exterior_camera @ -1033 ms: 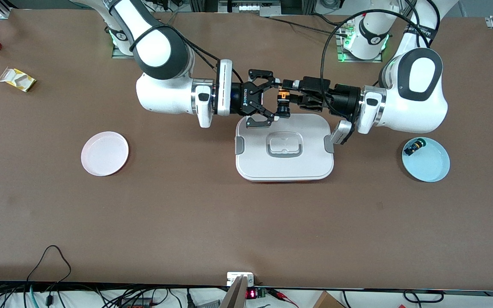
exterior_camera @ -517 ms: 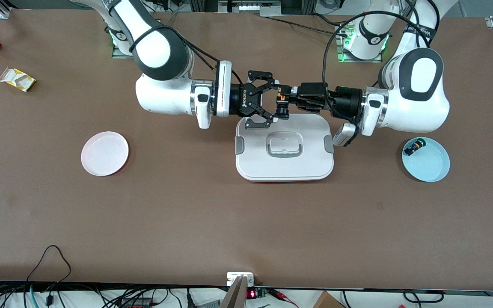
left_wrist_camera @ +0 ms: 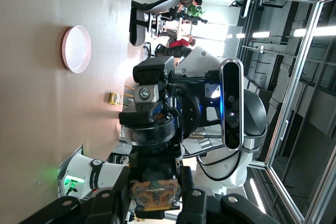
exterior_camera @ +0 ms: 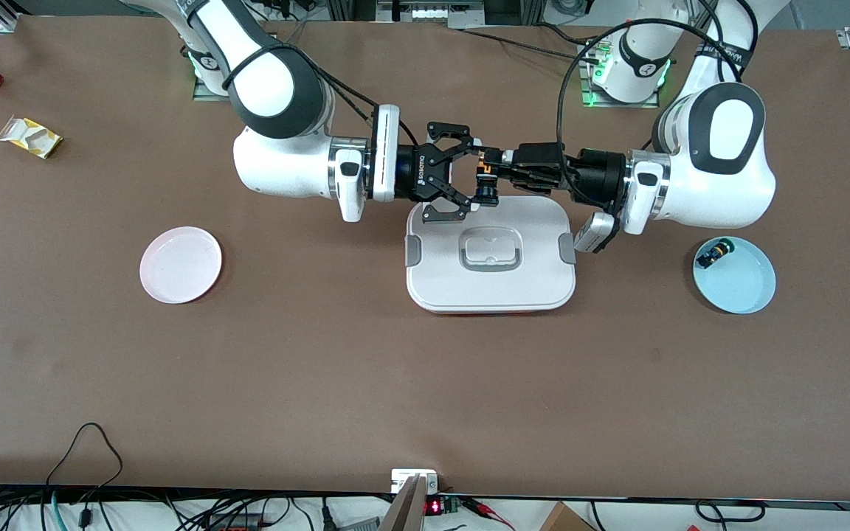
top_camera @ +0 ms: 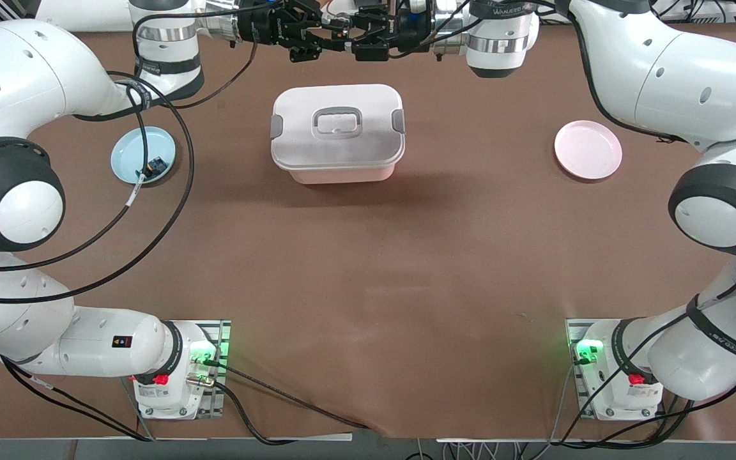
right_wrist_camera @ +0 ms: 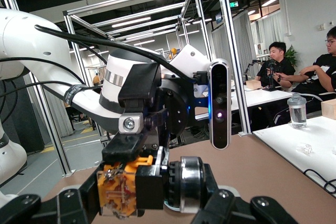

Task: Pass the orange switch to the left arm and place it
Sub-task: 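Grasp the orange switch with the left gripper while the right gripper opens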

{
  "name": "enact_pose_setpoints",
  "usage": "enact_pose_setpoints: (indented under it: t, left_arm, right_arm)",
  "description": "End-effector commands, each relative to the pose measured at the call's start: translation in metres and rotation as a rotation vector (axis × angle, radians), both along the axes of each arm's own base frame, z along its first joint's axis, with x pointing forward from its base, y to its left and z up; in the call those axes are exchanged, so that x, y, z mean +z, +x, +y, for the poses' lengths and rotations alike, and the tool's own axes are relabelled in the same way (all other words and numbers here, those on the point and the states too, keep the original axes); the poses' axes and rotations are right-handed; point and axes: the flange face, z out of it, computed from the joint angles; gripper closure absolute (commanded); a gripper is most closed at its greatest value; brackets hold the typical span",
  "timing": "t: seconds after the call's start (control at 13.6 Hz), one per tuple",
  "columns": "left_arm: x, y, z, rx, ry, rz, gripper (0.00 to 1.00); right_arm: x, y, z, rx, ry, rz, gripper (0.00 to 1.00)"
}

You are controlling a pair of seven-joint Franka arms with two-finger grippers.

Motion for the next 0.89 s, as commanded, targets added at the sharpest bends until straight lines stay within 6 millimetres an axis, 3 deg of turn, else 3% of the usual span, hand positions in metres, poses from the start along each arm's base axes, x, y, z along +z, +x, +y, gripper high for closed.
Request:
enact_pose_setpoints:
  t: [0.0, 0.07, 0.52, 0.81]
  left_arm:
    - [0.002, -0.004, 0.004, 0.016, -0.007, -0.021, 0.71]
    - [0.002, -0.004, 0.004, 0.014, -0.008, -0.022, 0.74]
    - [0.001, -0.005, 0.005, 0.006, -0.006, -0.020, 0.75]
    - [0.002, 0.000, 0.025, 0.008, -0.017, 0.000, 0.75]
  right_arm:
    - [0.011, 0.002, 0.001, -0.079, 0.006, 0.006, 0.20]
    - [0.010, 0.002, 0.001, -0.088, 0.022, 0.025, 0.00]
    - [0.009, 0.001, 0.001, -0.091, 0.026, 0.032, 0.00]
    - [0.011, 0.001, 0.001, -0.089, 0.026, 0.029, 0.00]
